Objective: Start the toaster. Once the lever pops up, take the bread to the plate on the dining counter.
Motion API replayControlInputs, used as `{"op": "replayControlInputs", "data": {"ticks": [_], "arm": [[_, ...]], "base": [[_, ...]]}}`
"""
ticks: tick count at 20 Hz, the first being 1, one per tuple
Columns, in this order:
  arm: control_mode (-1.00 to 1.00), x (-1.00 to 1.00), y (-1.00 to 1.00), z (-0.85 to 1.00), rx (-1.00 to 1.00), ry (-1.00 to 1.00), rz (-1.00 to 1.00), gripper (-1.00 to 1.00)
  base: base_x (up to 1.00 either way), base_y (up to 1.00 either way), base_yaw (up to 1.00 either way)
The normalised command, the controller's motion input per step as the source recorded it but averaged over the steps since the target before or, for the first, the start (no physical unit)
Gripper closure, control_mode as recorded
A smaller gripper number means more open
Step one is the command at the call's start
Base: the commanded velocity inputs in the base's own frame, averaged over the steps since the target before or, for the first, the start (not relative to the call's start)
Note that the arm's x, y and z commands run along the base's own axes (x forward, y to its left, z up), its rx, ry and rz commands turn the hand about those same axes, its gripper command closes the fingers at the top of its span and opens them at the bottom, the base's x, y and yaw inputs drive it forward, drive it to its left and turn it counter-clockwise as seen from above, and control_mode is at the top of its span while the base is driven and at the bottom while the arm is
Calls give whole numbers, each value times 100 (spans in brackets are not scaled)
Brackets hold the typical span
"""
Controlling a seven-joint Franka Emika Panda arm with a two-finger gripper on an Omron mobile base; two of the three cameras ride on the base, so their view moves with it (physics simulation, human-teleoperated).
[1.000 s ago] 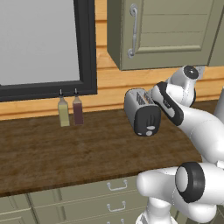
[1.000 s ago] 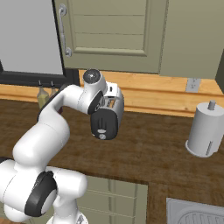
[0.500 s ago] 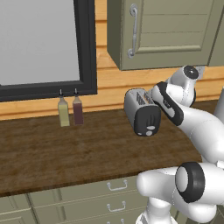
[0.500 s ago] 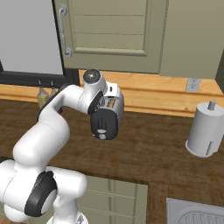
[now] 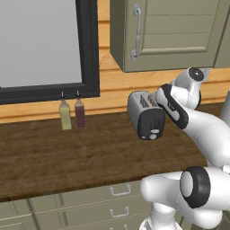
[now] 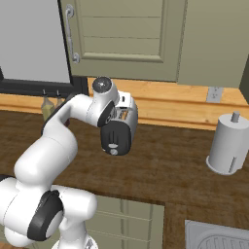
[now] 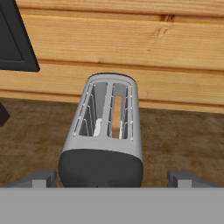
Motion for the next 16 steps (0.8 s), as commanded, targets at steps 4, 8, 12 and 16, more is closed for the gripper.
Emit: {"op": "replayControlInputs", "data": {"ticks": [4, 8, 12, 16], "arm": [[-100, 0, 0, 0, 0, 0, 0, -100], [-100, 0, 0, 0, 0, 0, 0, -100], [-100, 0, 0, 0, 0, 0, 0, -100], [-100, 0, 0, 0, 0, 0, 0, -100]], "base": [[0, 0, 0], [0, 0, 0], [0, 0, 0], [0, 0, 0]]}}
